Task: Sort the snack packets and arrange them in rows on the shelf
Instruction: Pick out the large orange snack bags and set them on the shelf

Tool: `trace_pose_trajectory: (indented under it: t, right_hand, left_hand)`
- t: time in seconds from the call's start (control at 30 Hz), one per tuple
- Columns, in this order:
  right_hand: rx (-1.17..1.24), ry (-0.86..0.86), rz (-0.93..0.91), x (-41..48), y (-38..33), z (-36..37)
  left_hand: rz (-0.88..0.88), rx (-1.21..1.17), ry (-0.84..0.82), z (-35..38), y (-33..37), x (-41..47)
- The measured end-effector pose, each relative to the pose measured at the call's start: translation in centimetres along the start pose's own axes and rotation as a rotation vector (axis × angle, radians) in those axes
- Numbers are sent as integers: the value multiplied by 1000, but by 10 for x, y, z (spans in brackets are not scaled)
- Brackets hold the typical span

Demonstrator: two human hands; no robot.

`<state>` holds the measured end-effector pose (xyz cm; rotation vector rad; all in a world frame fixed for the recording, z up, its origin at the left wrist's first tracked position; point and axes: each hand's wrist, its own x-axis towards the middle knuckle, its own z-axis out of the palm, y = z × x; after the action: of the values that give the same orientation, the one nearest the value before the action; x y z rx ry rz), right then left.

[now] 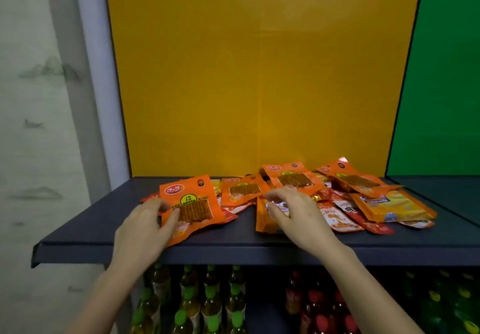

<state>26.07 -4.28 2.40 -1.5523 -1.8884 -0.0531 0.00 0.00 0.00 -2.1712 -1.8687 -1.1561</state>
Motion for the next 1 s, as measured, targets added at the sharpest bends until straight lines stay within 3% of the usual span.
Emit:
trace_pose_trajectory:
  t: [0.2,0.5,0.63,0.87,1.0]
  right_hand:
    - [-160,-161,159,88,26,29]
    - [-397,-493,326,149,34,80]
    - [-394,-458,435,158,40,91]
    - [-66,-330,604,161,33,82]
    - [-43,-276,626,163,28,77]
  left_hand:
    - [-310,106,-337,23,-7,47]
    - [-376,85,-457,41,-22,74]
    - [-391,42,-493,39,-26,82]
    - [-426,-257,-433,42,-27,80]
    - [-458,-462,-419,41,-38,79]
